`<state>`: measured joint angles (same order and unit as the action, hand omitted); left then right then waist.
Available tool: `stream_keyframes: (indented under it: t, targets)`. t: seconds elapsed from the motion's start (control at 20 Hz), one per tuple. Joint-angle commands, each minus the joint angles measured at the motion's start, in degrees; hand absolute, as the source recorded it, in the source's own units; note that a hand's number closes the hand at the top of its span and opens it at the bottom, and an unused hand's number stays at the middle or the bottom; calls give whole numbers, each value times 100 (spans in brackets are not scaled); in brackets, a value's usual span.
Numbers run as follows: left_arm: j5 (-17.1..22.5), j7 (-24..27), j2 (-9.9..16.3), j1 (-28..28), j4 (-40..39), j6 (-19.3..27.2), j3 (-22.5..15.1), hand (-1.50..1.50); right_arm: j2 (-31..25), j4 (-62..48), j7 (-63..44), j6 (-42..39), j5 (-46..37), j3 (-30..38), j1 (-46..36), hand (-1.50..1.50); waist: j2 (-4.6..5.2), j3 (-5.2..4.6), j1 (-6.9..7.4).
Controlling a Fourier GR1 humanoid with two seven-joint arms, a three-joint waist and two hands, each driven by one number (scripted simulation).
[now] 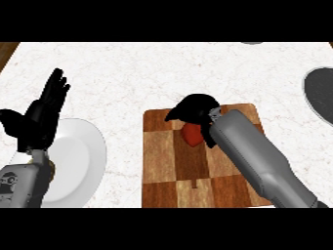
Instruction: Pick the bell pepper from the cutting board and place it in the pan
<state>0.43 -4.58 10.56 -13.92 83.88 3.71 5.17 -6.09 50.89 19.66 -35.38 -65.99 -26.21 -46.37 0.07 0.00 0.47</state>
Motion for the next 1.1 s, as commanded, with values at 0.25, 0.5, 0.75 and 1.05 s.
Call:
stream_keyframes:
  t: [0.25, 0.5, 0.75, 1.05]
  targets:
    - [-23, 115, 41, 85, -109, -121, 63, 0, 187, -508, 940, 603, -382, -149, -21, 150, 8, 0, 15]
    - [-95, -120, -7, 133, 252, 29, 4, 0, 220, -265, -623, 313, -130, 857, 364, 150, -27, 1, -114]
    - [-11, -118, 128, 334, 204, 53, 253, 0, 117, -302, -2660, 961, 306, 2447, 1013, 150, -109, -6, -546]
    - [-26, 70, 96, 347, 146, 31, 240, 0, 414, 944, -4239, 2382, 15, 2878, 1069, 150, -92, -9, -327]
